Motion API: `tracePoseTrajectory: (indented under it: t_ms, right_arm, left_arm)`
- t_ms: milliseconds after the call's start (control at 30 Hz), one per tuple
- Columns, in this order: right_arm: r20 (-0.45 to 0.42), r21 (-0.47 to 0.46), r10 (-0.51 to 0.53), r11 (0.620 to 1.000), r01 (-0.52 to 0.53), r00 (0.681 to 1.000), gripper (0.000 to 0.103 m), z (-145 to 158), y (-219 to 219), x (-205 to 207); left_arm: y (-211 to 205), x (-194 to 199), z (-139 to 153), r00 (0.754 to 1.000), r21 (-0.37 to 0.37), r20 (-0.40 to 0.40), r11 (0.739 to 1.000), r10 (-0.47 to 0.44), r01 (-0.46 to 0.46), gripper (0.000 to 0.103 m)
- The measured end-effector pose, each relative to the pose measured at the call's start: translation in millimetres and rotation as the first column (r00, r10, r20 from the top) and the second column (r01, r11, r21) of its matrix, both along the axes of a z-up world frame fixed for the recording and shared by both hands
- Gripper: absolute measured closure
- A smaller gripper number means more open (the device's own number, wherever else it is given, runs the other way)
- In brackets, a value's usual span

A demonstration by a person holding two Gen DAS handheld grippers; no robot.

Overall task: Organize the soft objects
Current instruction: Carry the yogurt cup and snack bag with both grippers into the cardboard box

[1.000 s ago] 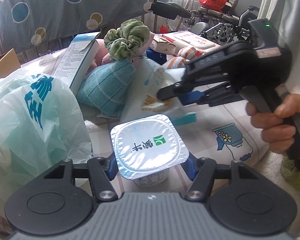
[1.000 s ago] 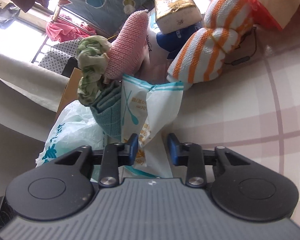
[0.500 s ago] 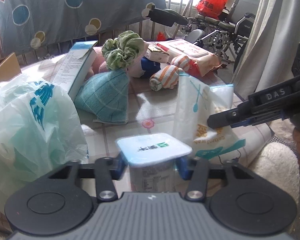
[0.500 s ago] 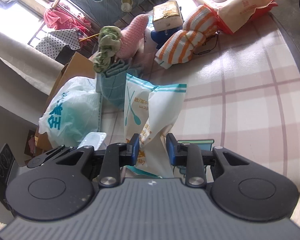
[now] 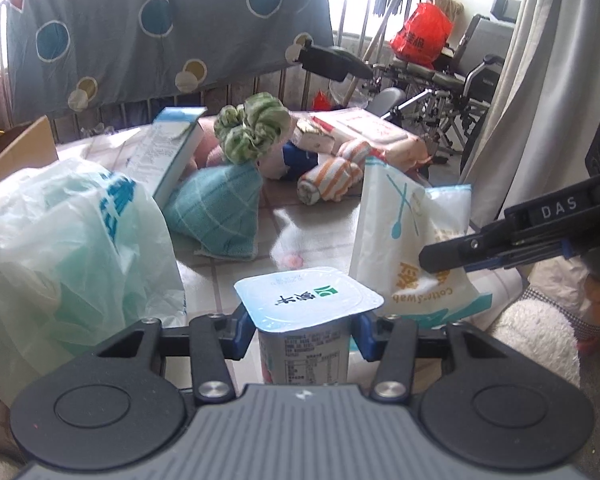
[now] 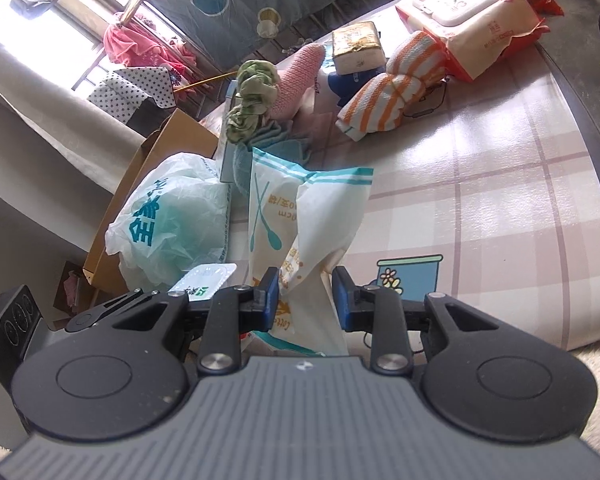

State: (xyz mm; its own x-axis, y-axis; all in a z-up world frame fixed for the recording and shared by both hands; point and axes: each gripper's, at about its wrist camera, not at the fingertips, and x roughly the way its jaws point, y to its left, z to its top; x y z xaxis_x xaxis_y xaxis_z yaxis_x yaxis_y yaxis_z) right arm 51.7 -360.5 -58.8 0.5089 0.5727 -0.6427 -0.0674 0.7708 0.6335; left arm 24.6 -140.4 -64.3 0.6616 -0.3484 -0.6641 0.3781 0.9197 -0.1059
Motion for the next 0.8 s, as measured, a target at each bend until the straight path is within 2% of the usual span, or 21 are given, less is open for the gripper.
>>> tracePoseTrajectory:
  t_ms: [200,267,433,533,667,800]
  right_arm:
    - [0.036,0.008,0.017,1.000,-0.017,0.999,0.076,14,7,-4]
    - [0.043,0.004,0.015,1.000,-0.016,0.999,0.076,17,9,-4]
    - [0.025,0.007,0.000,1.000,-0.001,1.000,0.076,7,11,-4]
    - [0.010,0.017,-0.002,1.000,0.002,1.000,0.076,0,10,-4]
    - [0.010,0.025,0.004,1.000,-0.004,1.000,0.076,1,8,-3]
    - [0.056,0.043,0.031,0.999,-0.034,0.998,0.076,23,13,-2]
  left_arm:
    - [13,-8,20,0.995,-0.056,0.100,0.998,0.025,-0.019,0.053]
    - [13,-7,20,0.994,-0.048,0.111,0.999,0.022,-0.017,0.053]
    - [12,5,0,0.999,-0.040,0.030,0.999,0.020,-0.019,0.053]
    - [14,6,0,0.999,-0.044,0.032,0.999,0.024,-0.023,0.053]
    - [21,4,16,0.996,-0.065,0.076,0.997,0.040,-0.035,0.053]
    - [34,-1,51,0.988,-0.093,0.140,0.995,0.061,-0.048,0.053]
